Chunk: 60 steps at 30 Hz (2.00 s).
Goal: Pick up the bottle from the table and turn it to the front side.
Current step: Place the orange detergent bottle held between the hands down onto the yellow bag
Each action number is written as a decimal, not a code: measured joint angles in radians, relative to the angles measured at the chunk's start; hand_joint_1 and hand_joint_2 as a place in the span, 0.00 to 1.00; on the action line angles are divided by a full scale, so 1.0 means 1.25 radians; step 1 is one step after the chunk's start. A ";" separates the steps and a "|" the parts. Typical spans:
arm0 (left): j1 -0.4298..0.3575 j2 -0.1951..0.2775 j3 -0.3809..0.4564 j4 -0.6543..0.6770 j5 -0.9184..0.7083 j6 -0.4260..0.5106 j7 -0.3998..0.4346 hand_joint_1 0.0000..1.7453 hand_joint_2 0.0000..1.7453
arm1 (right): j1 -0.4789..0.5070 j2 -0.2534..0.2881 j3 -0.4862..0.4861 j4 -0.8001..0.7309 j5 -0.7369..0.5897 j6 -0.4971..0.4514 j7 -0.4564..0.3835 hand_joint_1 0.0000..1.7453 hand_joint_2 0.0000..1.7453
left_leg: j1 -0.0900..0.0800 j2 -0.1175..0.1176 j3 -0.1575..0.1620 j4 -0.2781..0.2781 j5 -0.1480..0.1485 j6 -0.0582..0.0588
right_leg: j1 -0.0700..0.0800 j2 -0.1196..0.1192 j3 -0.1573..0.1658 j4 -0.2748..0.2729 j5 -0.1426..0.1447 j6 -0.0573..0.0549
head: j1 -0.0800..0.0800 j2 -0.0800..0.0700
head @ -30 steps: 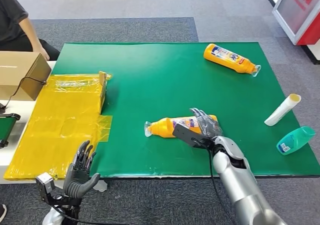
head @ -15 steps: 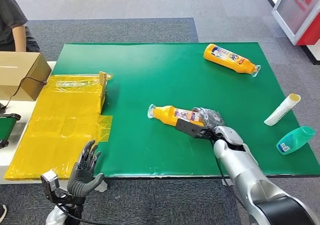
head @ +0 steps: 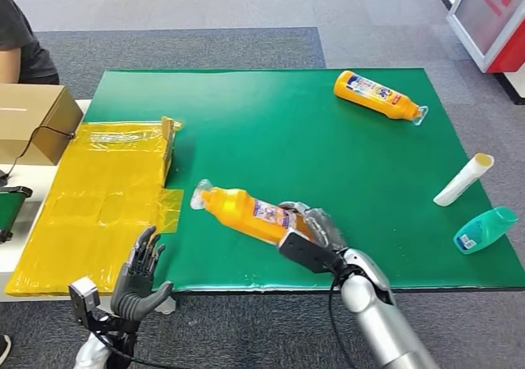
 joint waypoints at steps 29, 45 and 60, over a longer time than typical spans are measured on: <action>-0.192 0.122 -0.353 0.053 0.035 -0.165 -0.023 0.00 1.00 | -0.057 0.128 0.220 0.136 -0.086 -0.025 -0.098 1.00 1.00 | 0.000 0.000 -0.001 0.000 0.002 -0.001 | 0.000 0.000 -0.001 0.000 0.002 0.000 | 0.000 0.000; -0.154 0.124 -0.361 -0.043 -0.077 0.037 -0.023 1.00 1.00 | -0.088 0.150 0.225 0.223 -0.070 -0.061 -0.080 0.00 1.00 | 0.000 0.000 -0.001 0.000 0.002 -0.001 | 0.000 0.001 -0.001 0.000 0.002 0.000 | 0.000 0.000; -0.143 0.090 -0.383 -0.210 -0.755 0.503 0.266 1.00 1.00 | 0.010 0.141 0.107 0.161 -0.005 -0.060 -0.012 0.00 1.00 | 0.000 0.000 -0.001 0.000 0.002 -0.001 | 0.000 0.000 -0.001 0.000 0.002 0.000 | 0.000 0.000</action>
